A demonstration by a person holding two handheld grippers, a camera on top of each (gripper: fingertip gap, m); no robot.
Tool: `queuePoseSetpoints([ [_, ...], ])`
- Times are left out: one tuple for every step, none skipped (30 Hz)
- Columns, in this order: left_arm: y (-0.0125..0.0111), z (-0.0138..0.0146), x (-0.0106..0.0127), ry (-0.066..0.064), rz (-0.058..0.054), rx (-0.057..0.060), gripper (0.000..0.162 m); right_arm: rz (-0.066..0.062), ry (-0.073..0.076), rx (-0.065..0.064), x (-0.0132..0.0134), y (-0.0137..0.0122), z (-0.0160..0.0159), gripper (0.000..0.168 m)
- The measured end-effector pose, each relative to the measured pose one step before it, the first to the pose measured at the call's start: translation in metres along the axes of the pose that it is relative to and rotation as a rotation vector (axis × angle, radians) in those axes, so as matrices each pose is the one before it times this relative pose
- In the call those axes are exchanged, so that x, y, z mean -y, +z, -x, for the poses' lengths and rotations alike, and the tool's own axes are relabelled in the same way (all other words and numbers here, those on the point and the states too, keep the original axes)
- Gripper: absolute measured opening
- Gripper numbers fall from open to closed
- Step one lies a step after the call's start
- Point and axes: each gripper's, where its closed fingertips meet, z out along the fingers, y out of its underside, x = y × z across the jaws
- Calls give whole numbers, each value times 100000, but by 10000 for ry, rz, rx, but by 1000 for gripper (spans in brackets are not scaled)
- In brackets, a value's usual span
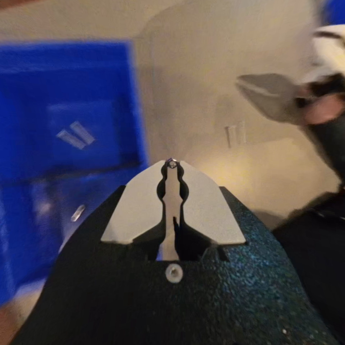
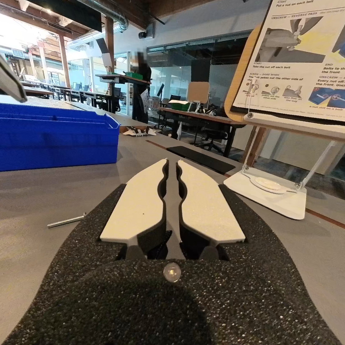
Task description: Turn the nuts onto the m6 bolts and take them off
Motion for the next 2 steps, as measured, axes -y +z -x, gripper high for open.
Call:
queuePoseSetpoints([
  [1199, -2964, 959, 721, 83, -750, 10, -24, -7, -23, 37, -14, -31, 7],
  [1836, -2565, 724, 654, 262, -718, 10, -28, 8, -20, 50, -23, -44, 7],
])
